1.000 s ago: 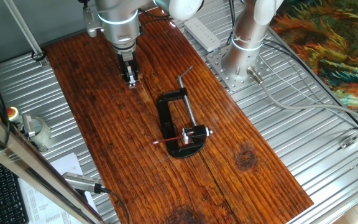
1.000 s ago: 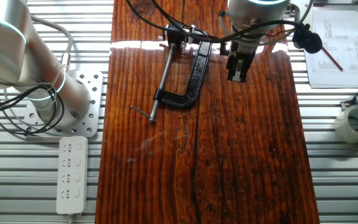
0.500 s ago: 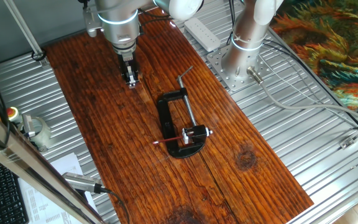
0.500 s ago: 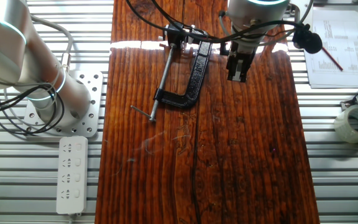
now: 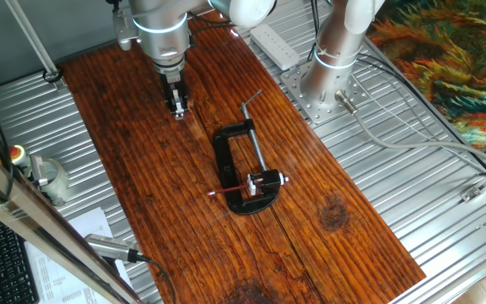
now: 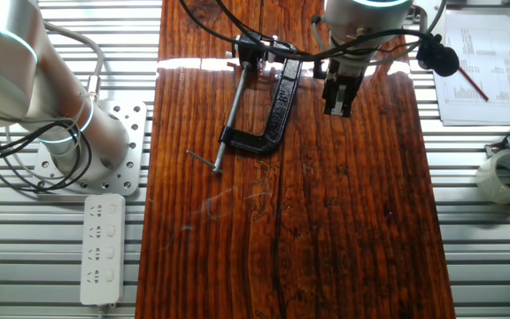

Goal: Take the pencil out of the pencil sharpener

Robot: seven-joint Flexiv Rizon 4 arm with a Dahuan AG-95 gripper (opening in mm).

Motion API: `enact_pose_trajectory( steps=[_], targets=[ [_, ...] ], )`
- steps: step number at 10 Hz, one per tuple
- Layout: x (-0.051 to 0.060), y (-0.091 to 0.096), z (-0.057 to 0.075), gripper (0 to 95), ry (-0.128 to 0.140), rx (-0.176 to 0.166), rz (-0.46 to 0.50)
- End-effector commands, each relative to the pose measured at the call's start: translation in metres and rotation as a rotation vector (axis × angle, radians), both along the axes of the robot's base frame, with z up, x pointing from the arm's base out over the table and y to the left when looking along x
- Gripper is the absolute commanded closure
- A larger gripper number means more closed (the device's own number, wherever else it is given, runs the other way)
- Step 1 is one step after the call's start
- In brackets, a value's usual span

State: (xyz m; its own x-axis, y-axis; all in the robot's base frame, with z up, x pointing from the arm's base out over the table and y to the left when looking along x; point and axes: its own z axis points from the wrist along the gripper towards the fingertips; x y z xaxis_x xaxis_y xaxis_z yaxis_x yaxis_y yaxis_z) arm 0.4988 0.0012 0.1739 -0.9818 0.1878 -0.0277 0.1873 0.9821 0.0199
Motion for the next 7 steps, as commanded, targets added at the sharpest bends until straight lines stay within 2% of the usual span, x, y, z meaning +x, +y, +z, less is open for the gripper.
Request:
enact_pose_trajectory(
  steps=[1,4,5,7],
  targets=[
    [0.001,0.0,-0.001,95.0,-0.001,0.001,-0.001],
    [0.003,-0.001,-0.006,95.0,-0.01,0.002,0.002],
    [0.005,0.004,-0.007,95.0,-0.014,0.001,0.002],
    [0.015,0.025,-0.011,95.0,-0.015,0.001,-0.019]
  ],
)
